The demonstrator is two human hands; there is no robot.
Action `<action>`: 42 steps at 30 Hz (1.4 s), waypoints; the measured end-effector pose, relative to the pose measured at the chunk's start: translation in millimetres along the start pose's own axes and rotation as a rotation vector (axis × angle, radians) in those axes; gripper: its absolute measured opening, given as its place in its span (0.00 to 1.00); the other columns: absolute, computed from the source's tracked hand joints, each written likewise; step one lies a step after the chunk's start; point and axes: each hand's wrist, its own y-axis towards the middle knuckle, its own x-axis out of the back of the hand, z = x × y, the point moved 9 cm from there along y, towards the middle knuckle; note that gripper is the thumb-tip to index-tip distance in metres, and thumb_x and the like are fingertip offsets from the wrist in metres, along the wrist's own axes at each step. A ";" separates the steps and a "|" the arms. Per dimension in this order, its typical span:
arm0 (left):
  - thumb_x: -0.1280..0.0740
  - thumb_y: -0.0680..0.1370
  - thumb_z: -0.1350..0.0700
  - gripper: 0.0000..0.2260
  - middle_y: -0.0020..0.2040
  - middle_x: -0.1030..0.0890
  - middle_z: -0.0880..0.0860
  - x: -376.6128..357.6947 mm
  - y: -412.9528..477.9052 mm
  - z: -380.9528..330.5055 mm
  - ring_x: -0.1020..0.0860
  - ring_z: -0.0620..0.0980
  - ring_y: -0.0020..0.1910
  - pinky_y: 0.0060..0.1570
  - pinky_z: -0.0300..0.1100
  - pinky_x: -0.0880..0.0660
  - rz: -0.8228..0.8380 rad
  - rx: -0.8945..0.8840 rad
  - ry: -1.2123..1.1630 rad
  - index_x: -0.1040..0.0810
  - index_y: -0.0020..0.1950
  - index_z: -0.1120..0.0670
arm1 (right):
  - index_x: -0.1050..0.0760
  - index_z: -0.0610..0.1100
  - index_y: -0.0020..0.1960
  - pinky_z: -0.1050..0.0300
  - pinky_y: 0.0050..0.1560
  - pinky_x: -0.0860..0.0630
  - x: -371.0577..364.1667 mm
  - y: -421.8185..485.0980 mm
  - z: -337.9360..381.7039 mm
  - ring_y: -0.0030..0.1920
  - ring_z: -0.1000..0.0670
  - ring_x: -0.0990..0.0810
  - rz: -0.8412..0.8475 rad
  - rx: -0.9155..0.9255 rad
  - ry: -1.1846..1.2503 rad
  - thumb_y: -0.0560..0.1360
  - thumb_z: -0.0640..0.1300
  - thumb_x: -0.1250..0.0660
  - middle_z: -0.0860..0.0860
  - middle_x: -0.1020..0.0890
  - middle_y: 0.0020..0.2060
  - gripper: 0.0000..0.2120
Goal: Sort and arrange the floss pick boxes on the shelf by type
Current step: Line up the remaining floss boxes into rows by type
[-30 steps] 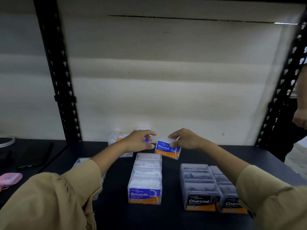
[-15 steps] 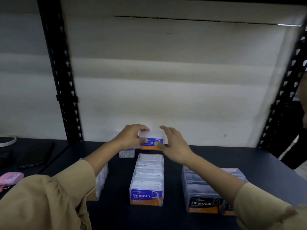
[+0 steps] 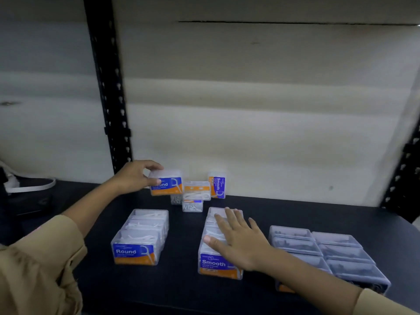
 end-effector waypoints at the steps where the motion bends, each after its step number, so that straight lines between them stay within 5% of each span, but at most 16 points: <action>1: 0.26 0.71 0.60 0.18 0.52 0.22 0.50 3.2 -0.4 9.0 0.21 0.49 0.45 0.40 0.26 0.30 0.012 0.015 0.028 0.22 0.59 0.54 | 0.61 0.53 0.76 0.41 0.74 0.61 -0.6 -0.1 0.1 0.76 0.46 0.64 0.003 0.000 -0.006 0.51 0.78 0.74 0.48 0.62 0.77 0.57; 9: 0.26 0.71 0.60 0.16 0.58 0.21 0.52 -20.9 -8.6 68.7 0.24 0.48 0.56 0.53 0.38 0.28 0.250 0.179 0.065 0.22 0.57 0.52 | 0.63 0.56 0.75 0.42 0.74 0.61 -2.2 2.4 2.5 0.76 0.48 0.63 0.027 -0.013 -0.037 0.45 0.80 0.78 0.50 0.62 0.76 0.61; 17: 0.28 0.71 0.58 0.13 0.52 0.21 0.49 -41.3 -14.8 72.6 0.22 0.52 0.53 0.52 0.45 0.26 0.388 0.246 -0.032 0.22 0.55 0.50 | 0.64 0.57 0.75 0.41 0.74 0.61 -2.4 3.7 3.0 0.76 0.47 0.63 0.042 -0.021 -0.047 0.43 0.80 0.79 0.50 0.63 0.76 0.63; 20: 0.32 0.64 0.53 0.14 0.50 0.20 0.48 -42.9 -17.0 69.7 0.24 0.49 0.52 0.54 0.47 0.30 0.397 0.256 -0.088 0.20 0.49 0.46 | 0.64 0.56 0.75 0.41 0.74 0.61 -3.1 3.9 2.8 0.76 0.47 0.62 0.036 -0.026 -0.047 0.43 0.80 0.80 0.50 0.62 0.76 0.63; 24: 0.33 0.68 0.44 0.15 0.55 0.19 0.47 -58.3 -21.0 68.8 0.23 0.47 0.57 0.64 0.47 0.29 0.472 0.251 -0.092 0.19 0.52 0.45 | 0.64 0.56 0.75 0.41 0.74 0.61 -3.4 4.3 2.7 0.76 0.47 0.62 0.031 -0.031 -0.046 0.42 0.80 0.80 0.50 0.62 0.77 0.64; 27: 0.35 0.76 0.43 0.10 0.44 0.17 0.46 -64.9 -19.8 68.0 0.20 0.44 0.48 0.54 0.39 0.27 0.443 0.252 -0.119 0.18 0.43 0.46 | 0.64 0.56 0.75 0.40 0.74 0.61 -4.1 4.7 2.1 0.76 0.47 0.62 0.038 -0.035 -0.049 0.41 0.80 0.81 0.50 0.62 0.77 0.65; 31: 0.38 0.79 0.48 0.18 0.32 0.21 0.44 -67.5 -20.0 65.3 0.24 0.43 0.37 0.45 0.37 0.30 0.411 0.268 -0.170 0.22 0.30 0.48 | 0.64 0.56 0.75 0.40 0.74 0.61 -3.8 4.7 1.6 0.76 0.47 0.62 0.039 -0.032 -0.052 0.41 0.80 0.80 0.50 0.62 0.77 0.65; 37: 0.38 0.78 0.46 0.14 0.40 0.18 0.48 -69.4 -18.3 61.5 0.21 0.45 0.43 0.49 0.36 0.28 0.465 0.242 -0.125 0.18 0.41 0.53 | 0.63 0.56 0.75 0.40 0.74 0.61 -3.2 3.2 2.0 0.77 0.47 0.62 0.028 -0.026 -0.042 0.43 0.79 0.79 0.50 0.61 0.77 0.63; 42: 0.35 0.77 0.50 0.08 0.45 0.18 0.48 -68.3 5.8 36.7 0.22 0.46 0.47 0.50 0.38 0.28 0.275 0.062 0.054 0.18 0.43 0.49 | 0.53 0.54 0.76 0.42 0.75 0.55 13.1 4.4 6.2 0.77 0.47 0.52 -0.041 0.010 -0.078 0.50 0.77 0.77 0.50 0.50 0.77 0.58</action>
